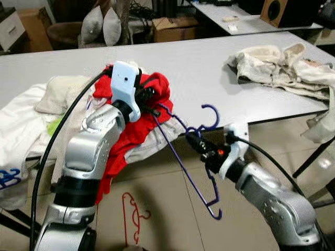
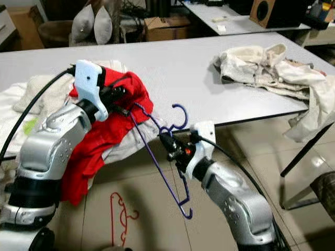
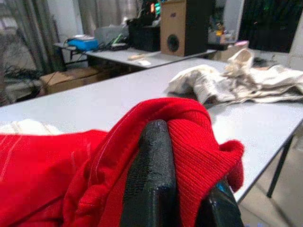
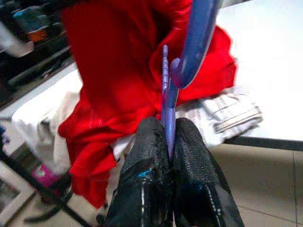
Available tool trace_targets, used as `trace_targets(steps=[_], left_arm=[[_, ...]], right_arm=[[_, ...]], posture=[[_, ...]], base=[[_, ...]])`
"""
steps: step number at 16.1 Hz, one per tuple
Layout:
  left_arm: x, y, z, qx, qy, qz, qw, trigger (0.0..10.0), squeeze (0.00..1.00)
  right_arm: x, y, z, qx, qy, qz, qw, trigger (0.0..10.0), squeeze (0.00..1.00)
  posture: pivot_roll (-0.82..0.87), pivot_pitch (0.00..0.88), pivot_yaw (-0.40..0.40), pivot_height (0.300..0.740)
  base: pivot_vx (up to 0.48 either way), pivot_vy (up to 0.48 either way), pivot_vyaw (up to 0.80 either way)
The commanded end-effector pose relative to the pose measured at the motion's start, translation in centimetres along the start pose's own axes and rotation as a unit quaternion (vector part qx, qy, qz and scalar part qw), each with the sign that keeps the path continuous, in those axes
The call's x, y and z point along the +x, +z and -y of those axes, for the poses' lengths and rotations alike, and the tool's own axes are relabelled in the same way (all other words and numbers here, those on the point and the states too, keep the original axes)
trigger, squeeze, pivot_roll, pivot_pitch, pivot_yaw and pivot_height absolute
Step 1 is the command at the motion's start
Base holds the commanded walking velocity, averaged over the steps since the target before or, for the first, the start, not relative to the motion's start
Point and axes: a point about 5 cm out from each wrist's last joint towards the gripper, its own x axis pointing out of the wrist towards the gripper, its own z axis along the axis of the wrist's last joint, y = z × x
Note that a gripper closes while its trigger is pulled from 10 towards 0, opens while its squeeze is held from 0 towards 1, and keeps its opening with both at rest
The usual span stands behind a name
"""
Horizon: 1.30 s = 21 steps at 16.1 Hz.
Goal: Hang hanger
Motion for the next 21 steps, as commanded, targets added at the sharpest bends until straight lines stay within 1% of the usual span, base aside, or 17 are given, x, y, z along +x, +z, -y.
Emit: trace_targets(steps=[1, 2, 3, 4, 5, 6, 21], left_arm=[[0.3, 0.4, -0.4, 0.017, 0.014, 0.002, 1.000, 10.0, 0.00], [0.4, -0.1, -1.4, 0.025, 0.050, -0.014, 0.998, 10.0, 0.00], [0.4, -0.6, -2.2, 0.021, 0.081, -0.025, 0.996, 10.0, 0.00], [0.2, -1.0, -2.9, 0.023, 0.103, -0.032, 0.994, 10.0, 0.00], [-0.2, -1.2, -3.4, 0.016, 0.118, -0.033, 0.992, 10.0, 0.00], [-0.3, -1.3, -3.5, 0.013, 0.118, -0.033, 0.992, 10.0, 0.00], [-0.3, -1.3, -3.5, 0.013, 0.118, -0.033, 0.992, 10.0, 0.00]], right_arm=[[0.2, 0.0, -0.4, -0.008, 0.017, -0.012, 1.000, 10.0, 0.00], [-0.2, 0.2, -0.6, -0.017, 0.023, -0.010, 1.000, 10.0, 0.00], [-0.6, 0.4, -0.5, -0.026, 0.020, -0.003, 0.999, 10.0, 0.00], [-1.1, 0.9, -0.6, -0.029, 0.019, 0.015, 0.999, 10.0, 0.00], [-2.0, 1.6, -0.9, -0.034, 0.026, 0.037, 0.998, 10.0, 0.00], [-2.3, 1.7, -1.2, -0.033, 0.033, 0.039, 0.998, 10.0, 0.00], [-2.3, 1.7, -1.2, -0.033, 0.033, 0.039, 0.998, 10.0, 0.00]], posture=[[0.02, 0.000, 0.004, 0.740], [0.02, 0.000, 0.001, 0.740], [0.02, 0.000, -0.002, 0.740], [0.02, 0.000, -0.001, 0.740], [0.01, 0.000, 0.001, 0.740], [0.01, 0.000, 0.001, 0.740], [0.01, 0.000, 0.001, 0.740]], base=[[0.000, 0.000, 0.00], [0.000, 0.000, 0.00], [0.000, 0.000, 0.00], [0.000, 0.000, 0.00], [0.000, 0.000, 0.00], [0.000, 0.000, 0.00], [0.000, 0.000, 0.00]])
